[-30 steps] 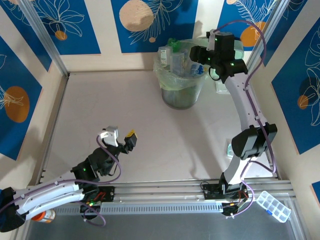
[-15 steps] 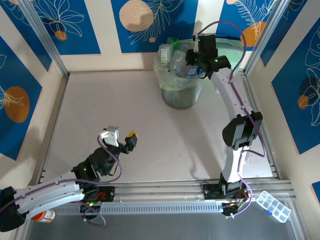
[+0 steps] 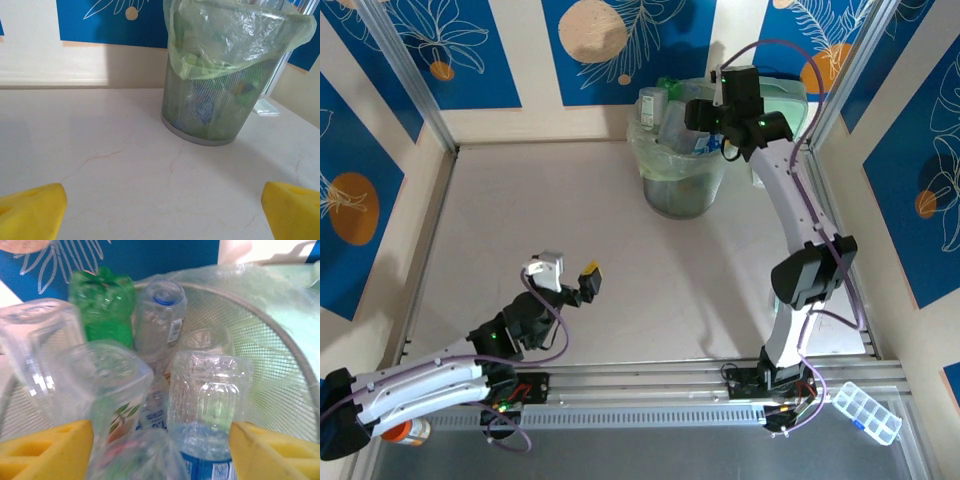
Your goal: Put the plastic bottles in the bin
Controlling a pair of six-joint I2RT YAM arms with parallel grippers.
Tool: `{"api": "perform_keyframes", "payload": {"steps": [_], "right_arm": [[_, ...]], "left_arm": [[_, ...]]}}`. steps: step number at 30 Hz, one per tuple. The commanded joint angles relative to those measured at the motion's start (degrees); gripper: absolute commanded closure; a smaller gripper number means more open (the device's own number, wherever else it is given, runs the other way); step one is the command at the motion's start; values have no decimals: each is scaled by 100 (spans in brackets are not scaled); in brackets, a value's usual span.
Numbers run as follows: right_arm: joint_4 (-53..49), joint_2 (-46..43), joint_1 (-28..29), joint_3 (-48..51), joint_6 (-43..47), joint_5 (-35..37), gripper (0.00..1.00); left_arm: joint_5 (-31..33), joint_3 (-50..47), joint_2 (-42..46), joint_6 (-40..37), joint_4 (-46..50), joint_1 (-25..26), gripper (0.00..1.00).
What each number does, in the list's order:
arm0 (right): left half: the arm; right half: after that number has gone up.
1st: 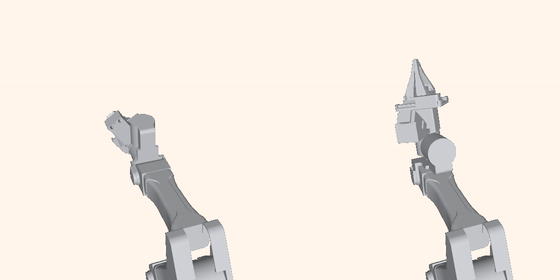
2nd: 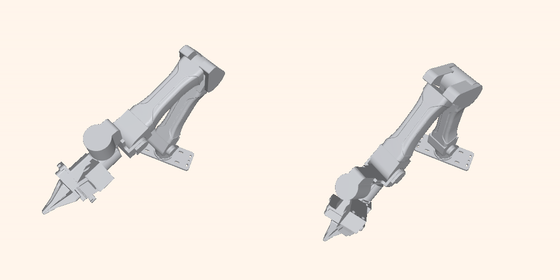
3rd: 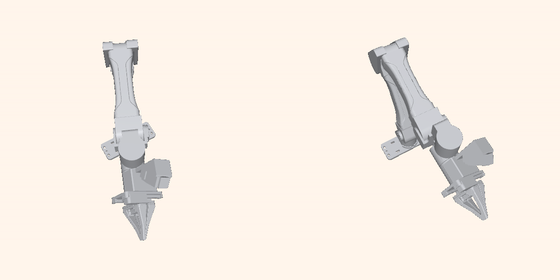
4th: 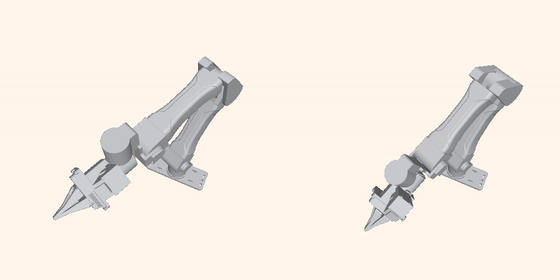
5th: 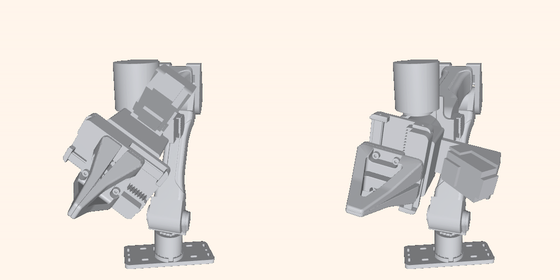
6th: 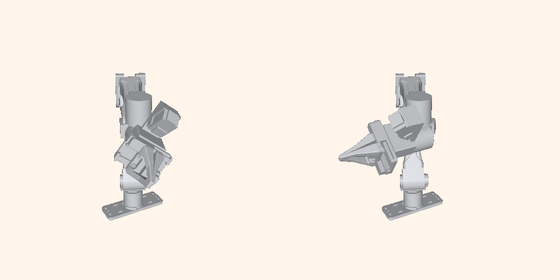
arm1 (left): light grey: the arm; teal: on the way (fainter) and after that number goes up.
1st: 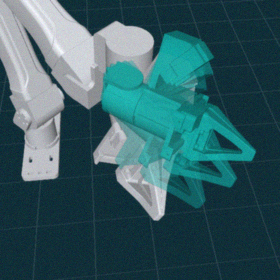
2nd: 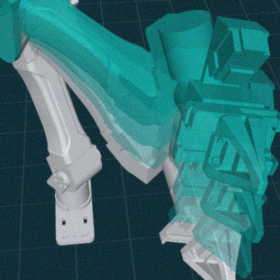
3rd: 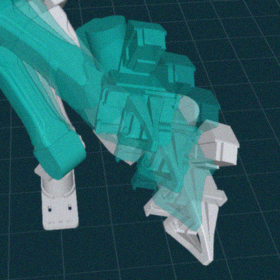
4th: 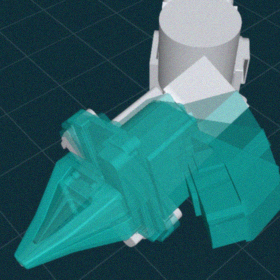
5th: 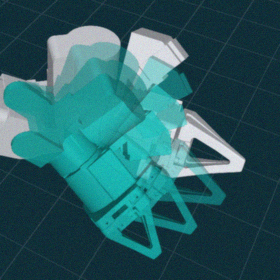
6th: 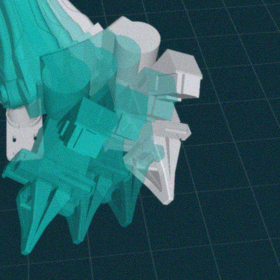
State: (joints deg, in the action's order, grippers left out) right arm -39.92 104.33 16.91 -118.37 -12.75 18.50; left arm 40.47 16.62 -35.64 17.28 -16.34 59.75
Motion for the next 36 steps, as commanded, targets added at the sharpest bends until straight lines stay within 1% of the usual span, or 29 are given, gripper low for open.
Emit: {"api": "perform_keyframes", "payload": {"steps": [1, 3, 4, 5, 6, 8, 11, 12, 13, 14, 15, 17, 18, 19, 21, 22, 23, 24, 25, 27, 29, 32, 34, 36], "right_arm": [[455, -958, 256, 619, 510, 158, 25], [1372, -1664, 572, 1650, 1035, 551, 21], [1804, -1987, 719, 2108, 1308, 577, 13], [2173, -2316, 849, 2590, 1594, 477, 1], [2449, -2679, 939, 3031, 1808, 290, 1], [2827, -3289, 1070, 3909, 1962, -176, 1], [3503, -4248, 1183, 5357, 1960, -749, 1], [3650, -4541, 1196, 5835, 2048, -905, 1], [3758, -4771, 1201, 6228, 2053, -914, 1], [3920, -4969, 1201, 6630, 1984, -790, 1], [4167, -5160, 1180, 7094, 1857, -544, 1], [4634, -5445, 1063, 7942, 1606, -112, 1], [4975, -5552, 955, 8397, 1456, 14, 1], [5299, -5628, 829, 8757, 1341, 39, 1], [6100, -5636, 543, 9504, 1373, -69, 1], [6369, -5559, 472, 9748, 1387, 152, 1], [6629, -5421, 398, 9977, 1317, 594, 1], [6848, -5267, 280, 10155, 1314, 863, 1], [6963, -5130, 158, 10267, 1340, 925, 1], [7061, -4873, -33, 10330, 1221, 951, 1], [6981, -4690, -30, 10256, 1369, 963, 1], [7297, -4132, -147, 10319, 1441, 996, 1], [7323, -3806, -126, 10203, 1507, 1188, 1], [7211, -3621, -131, 10051, 1581, 1198, 1]], "left_arm": [[-128, 190, -31, -241, -198, -20, 1], [-375, 166, -37, -439, -305, -17, 1], [-384, 170, -35, -508, -317, -21, 1], [-268, 195, -32, -547, -272, -18, 1], [-92, 230, -31, -579, -219, -24, 1], [197, 321, -56, -609, -125, -24, 1], [349, 298, -76, -908, -302, -21, 1], [570, 262, -67, -993, -381, -23, 1], [852, 190, -51, -1063, -516, -24, 1], [1137, 50, -53, -1211, -843, -24, 1], [1267, -175, -101, -1561, -1441, -41, 1], [1109, -621, -343, -2350, -2745, -82, 1], [954, -810, -529, -2750, -3264, -116, 1], [803, -870, -750, -3067, -3537, -157, 1], [675, -772, -1303, -3708, -3711, -288, 1], [648, -713, -1586, -3989, -3786, -345, 1], [677, -661, -1921, -4282, -4011, -424, 1], [639, -672, -2244, -4616, -4335, -494, 1], [596, -721, -2514, -4904, -4702, -564, 1], [597, -927, -3094, -5179, -5801, -743, 1], [786, -1021, -3557, -5032, -6427, -1051, 1], [587, -950, -3847, -4954, -6251, -1545, 1], [644, -977, -4048, -4475, -6191, -2036, 1], [396, -1086, -4336, -3863, -6206, -2566, 1]]}}
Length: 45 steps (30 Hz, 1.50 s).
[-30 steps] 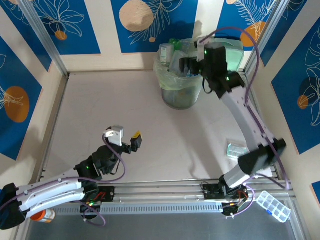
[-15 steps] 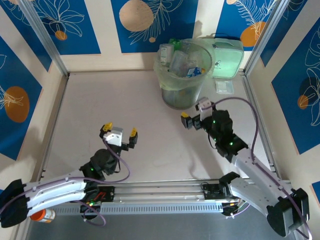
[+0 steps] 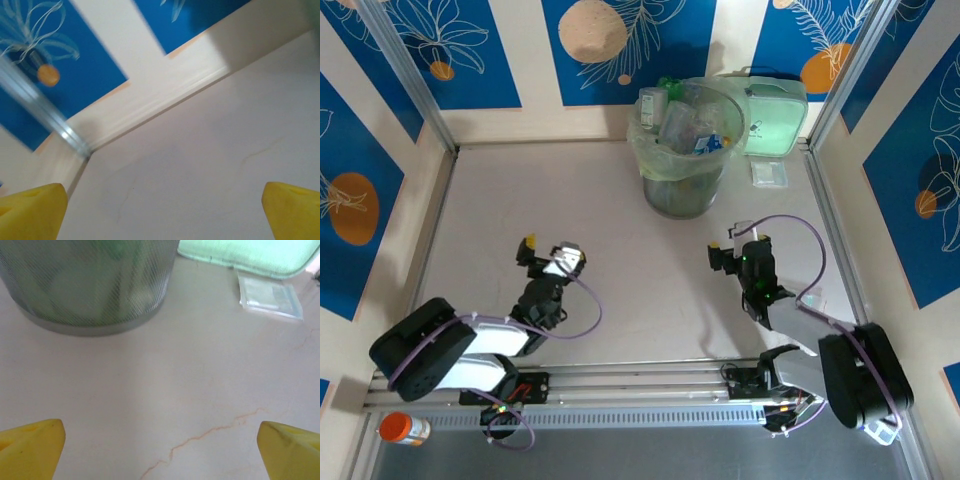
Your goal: Put the plastic bottles in the bin
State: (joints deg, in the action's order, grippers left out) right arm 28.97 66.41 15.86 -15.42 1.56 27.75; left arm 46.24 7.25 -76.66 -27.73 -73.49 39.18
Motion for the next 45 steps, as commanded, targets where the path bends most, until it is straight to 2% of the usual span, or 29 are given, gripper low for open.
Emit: {"api": "perform_keyframes", "payload": {"steps": [1, 4, 7, 9, 11, 15, 17, 18, 20, 22, 23, 24, 25, 26, 27, 28, 29, 30, 34, 35, 38, 40, 42, 44, 45], "right_arm": [[286, 174, -61, -267, 142, 205, 1], [493, -42, -273, -79, 5, -401, 1], [753, -315, -811, 155, -648, -1075, 1], [1136, -353, -1161, 352, -1169, -1275, 1], [1497, -269, -1516, 490, -1546, -1562, 1], [2047, -18, -1626, 586, -1475, -1520, 1], [2332, 228, -1612, 545, -1306, -1487, 1], [2387, 386, -1618, 454, -1248, -1518, 1], [2591, 913, -1586, 239, -1012, -1693, 1], [3520, 1866, -1648, 256, -1056, -1721, 1], [4362, 2384, -1637, 265, -1067, -1650, 1], [4206, 2343, -1604, 225, -1001, -1738, 1], [2792, 1907, -1600, -139, -939, -1860, 1], [1946, 1941, -1603, -598, -979, -1792, 1], [2285, 2212, -1555, -709, -955, -1674, 1], [2092, 2118, -1475, -687, -985, -1405, 1], [1768, 2018, -1531, -766, -1037, -1426, 1], [2082, 2112, -1518, -698, -1003, -1404, 1], [1982, 2085, -1486, -720, -984, -1339, 1], [1890, 2067, -1468, -751, -956, -1346, 1], [1883, 2090, -1391, -770, -589, -1957, 1], [1909, 2071, -1418, -748, -475, -2326, 1], [2032, 2065, -1419, -684, -409, -2445, 1], [2064, 2069, -1369, -657, -425, -2288, 1], [2016, 2089, -1357, -700, -605, -1922, 1]], "left_arm": [[-307, -141, -379, 683, -558, -671, 1], [-649, 22, -802, 417, -719, -903, 1], [-1036, 118, -954, 508, -719, -1279, 1], [-1416, 160, -980, 724, -697, -1612, 1], [-1922, 139, -1117, 1397, -688, -2009, 1], [-2497, 233, -1430, 1805, -683, -2468, 1], [-2907, 360, -1720, 2016, -713, -2776, 1], [-2827, 479, -1714, 2025, -575, -2792, 1], [-3049, 814, -1398, 2199, 572, -2919, 1], [-3365, 1147, -1360, 2275, 1298, -3086, 1], [-3462, 1203, -1317, 2368, 1482, -3166, 1], [-3417, 1291, -1358, 2390, 1560, -3187, 1], [-3534, 1347, -1325, 2471, 1758, -3261, 1], [-3740, 1402, -1307, 2531, 1889, -3367, 1], [-3879, 1424, -1333, 2548, 1909, -3440, 1], [-3925, 1416, -1309, 2577, 1945, -3459, 1], [-3917, 1426, -1322, 2565, 1938, -3461, 1], [-3922, 1420, -1329, 2553, 1910, -3461, 1], [-3943, 1429, -1322, 2558, 1933, -3461, 1], [-4204, 1452, -1317, 2469, 1977, -3465, 1], [-5046, 1350, -1304, 2230, 1828, -3513, 1], [-5127, 1299, -1296, 2193, 1740, -3514, 1], [-5138, 1314, -1294, 2210, 1765, -3520, 1], [-4556, 1404, -1311, 2406, 1894, -3514, 1], [-4276, 1482, -1309, 2532, 2067, -3521, 1]]}}
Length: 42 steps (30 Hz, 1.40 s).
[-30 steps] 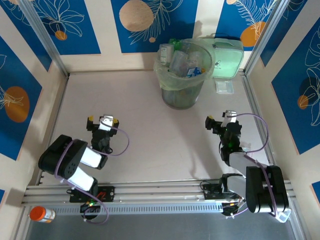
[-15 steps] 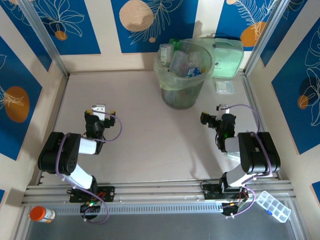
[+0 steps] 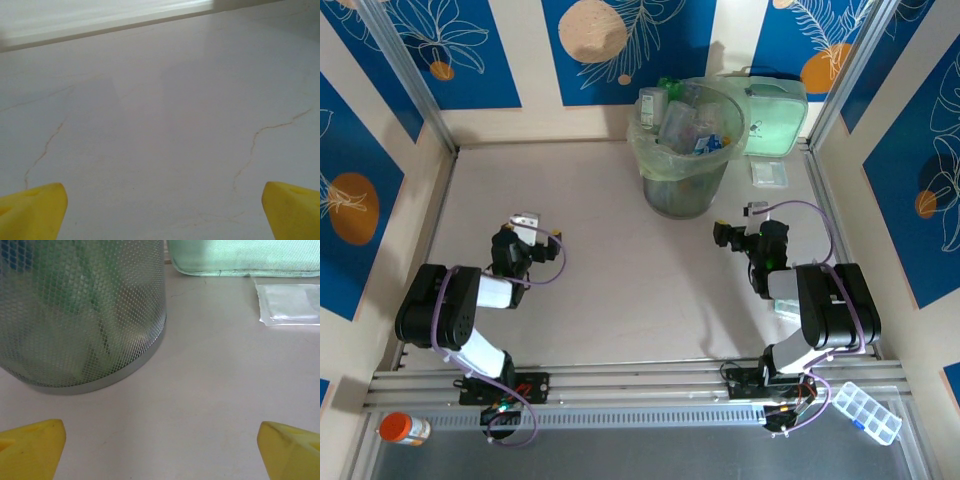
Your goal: Put the plastic bottles in the bin
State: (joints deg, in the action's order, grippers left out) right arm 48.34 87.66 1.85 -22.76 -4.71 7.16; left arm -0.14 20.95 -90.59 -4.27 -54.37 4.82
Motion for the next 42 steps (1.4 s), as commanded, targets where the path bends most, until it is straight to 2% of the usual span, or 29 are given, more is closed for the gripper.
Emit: {"api": "perform_keyframes", "payload": {"steps": [1, 4, 6, 9, 11, 15, 17, 20, 22, 23, 25, 26, 31, 34, 36, 38, 40, 42], "right_arm": [[-37, -40, -6, -33, -262, 749, 1], [70, -62, -44, 48, -458, 1085, 1], [66, -47, -26, 42, -425, 1053, 1], [-278, -33, -97, -148, -28, -133, 1], [-283, -35, -165, -157, 29, -497, 1], [-290, -21, -249, -160, -33, -667, 1], [-270, -29, -208, -151, -117, -266, 1], [58, -55, -150, 37, -404, 631, 1], [-1, -48, -64, 3, -382, 826, 1], [-22, -24, -36, -26, -293, 689, 1], [-291, -28, -136, -160, -62, -165, 1], [-267, -21, -158, -158, -74, -210, 1], [-266, -29, -167, -158, -86, -210, 1], [104, -60, -112, 71, -449, 838, 1], [66, -32, -2, 25, -399, 1064, 1], [-2, -35, -1, -14, -325, 886, 1], [-134, -29, -28, -80, -122, 326, 1], [-165, -29, -75, -103, -126, 195, 1]], "left_arm": [[404, 52, 81, 190, 30, -93, 1], [515, 67, 73, 218, 50, -94, 1], [502, 76, 77, 212, 59, -87, 1], [10, 89, 79, 74, 115, -103, 1], [-419, 1, 85, -31, -40, -143, 1], [-399, 48, 87, 57, 35, -191, 1], [-1, 124, 76, 174, 180, -194, 1], [-3, 120, 76, 172, 167, -197, 1], [-3, 120, 76, 164, 164, -188, 1], [-27, 120, 77, 157, 168, -185, 1], [-218, 98, 76, 103, 132, -192, 1], [-223, 102, 76, 107, 141, -192, 1], [-261, 111, 76, 136, 146, -214, 1], [-153, 120, 77, 181, 165, -236, 1], [-153, 122, 79, 179, 172, -236, 1], [-144, 122, 80, 173, 172, -236, 1], [-144, 120, 76, 169, 172, -227, 1], [-139, 120, 76, 164, 172, -227, 1]]}}
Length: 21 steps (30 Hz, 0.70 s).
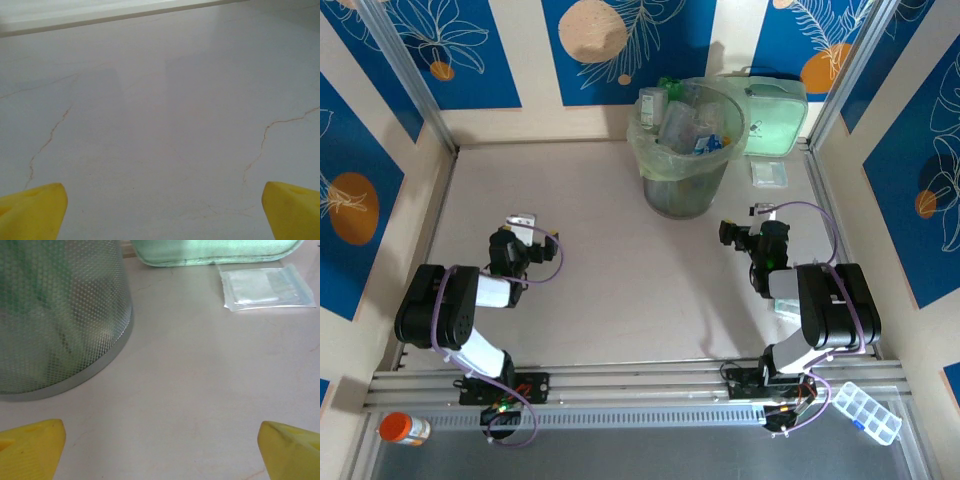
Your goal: Put the plastic bottles in the bin
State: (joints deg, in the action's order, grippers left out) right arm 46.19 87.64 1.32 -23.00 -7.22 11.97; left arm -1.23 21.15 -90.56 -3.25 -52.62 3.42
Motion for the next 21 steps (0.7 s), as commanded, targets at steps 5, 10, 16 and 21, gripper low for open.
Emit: {"api": "perform_keyframes", "payload": {"steps": [5, 10, 16, 21], "right_arm": [[38, -28, -44, -90, 116, -326, 1], [33, -27, -51, -90, 107, -344, 1], [42, -36, -79, -71, 96, -397, 1], [76, -45, -63, -51, 107, -379, 1]], "left_arm": [[-35, 109, 75, 70, 7, -92, 1], [-35, 109, 75, 70, 2, -87, 1], [-43, 65, 92, 76, -64, -87, 1], [-36, 65, 92, 70, -64, -87, 1]]}}
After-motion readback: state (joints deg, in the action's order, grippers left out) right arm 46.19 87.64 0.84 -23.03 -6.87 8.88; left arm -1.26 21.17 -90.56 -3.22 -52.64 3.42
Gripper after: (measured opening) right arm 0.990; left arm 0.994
